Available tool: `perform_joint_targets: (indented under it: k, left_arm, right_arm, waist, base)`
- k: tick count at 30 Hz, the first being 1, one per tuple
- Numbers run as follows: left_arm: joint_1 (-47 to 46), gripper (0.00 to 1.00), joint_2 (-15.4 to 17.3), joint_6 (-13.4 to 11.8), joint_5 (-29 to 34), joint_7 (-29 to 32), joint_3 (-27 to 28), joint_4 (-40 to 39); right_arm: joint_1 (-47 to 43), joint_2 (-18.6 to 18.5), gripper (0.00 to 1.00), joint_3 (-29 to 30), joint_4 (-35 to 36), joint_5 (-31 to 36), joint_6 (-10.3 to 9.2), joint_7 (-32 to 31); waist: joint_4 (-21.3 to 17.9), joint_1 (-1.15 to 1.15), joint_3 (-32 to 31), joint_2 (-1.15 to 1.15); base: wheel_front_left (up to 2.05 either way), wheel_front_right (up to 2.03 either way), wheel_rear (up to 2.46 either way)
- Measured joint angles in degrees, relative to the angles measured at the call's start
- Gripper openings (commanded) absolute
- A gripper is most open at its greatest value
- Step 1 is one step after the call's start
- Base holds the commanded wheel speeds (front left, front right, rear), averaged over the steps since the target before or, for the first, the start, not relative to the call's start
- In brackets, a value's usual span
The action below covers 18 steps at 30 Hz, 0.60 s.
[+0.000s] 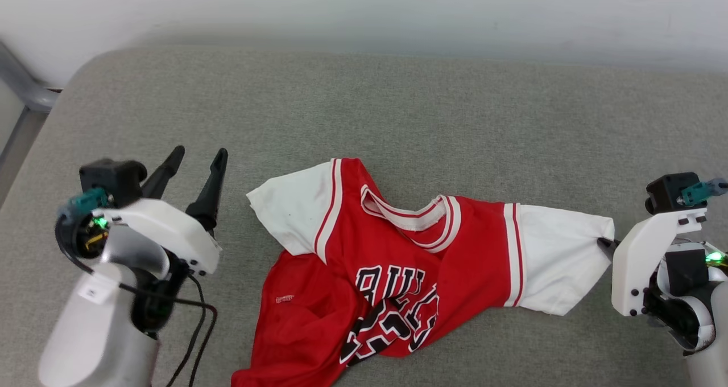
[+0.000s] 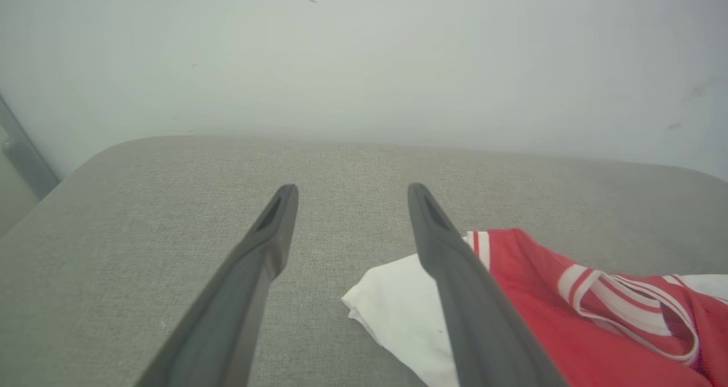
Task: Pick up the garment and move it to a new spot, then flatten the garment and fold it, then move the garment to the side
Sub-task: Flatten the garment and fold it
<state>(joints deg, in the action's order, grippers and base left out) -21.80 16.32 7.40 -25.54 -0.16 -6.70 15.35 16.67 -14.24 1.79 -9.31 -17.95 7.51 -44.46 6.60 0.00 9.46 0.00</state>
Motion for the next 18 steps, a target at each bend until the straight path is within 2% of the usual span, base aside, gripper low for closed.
perform_joint_targets:
  k: [5, 11, 14, 18]
  left_arm:
    - [-5.75, 1.00, 7.73, 0.02, -10.85, 12.66, -3.83, 0.85]
    - [-9.78, 1.00, 14.48, 0.02, -22.31, 27.92, -11.89, 3.87]
    - [-11.11, 1.00, 16.59, 0.02, -26.31, 31.96, -14.48, 5.94]
    - [-13.12, 1.00, 17.86, 0.05, -29.44, 33.99, -17.92, 7.88]
  right_arm:
    - [0.27, 1.35, 0.00, -0.62, 2.63, 1.47, 0.00, 0.08]
    - [1.31, 2.86, 0.00, -1.27, 4.03, 2.32, 0.00, 0.93]
    - [1.93, 3.66, 0.00, -1.60, 4.14, 2.40, 0.00, 1.54]
    - [2.74, 4.15, 0.00, -2.00, 3.94, 2.44, 0.00, 2.18]
  waist:
    - [-1.67, 0.00, 2.14, 0.00]
    - [-3.44, 0.00, 5.34, 0.00]
    - [-4.34, 0.00, 6.68, 0.00]
    - [-5.28, 0.00, 8.41, 0.00]
  base:
    - [0.00, 0.00, 0.00]
    - [0.00, 0.00, 0.00]
    - [0.00, 0.00, 0.00]
    - [0.00, 0.00, 0.00]
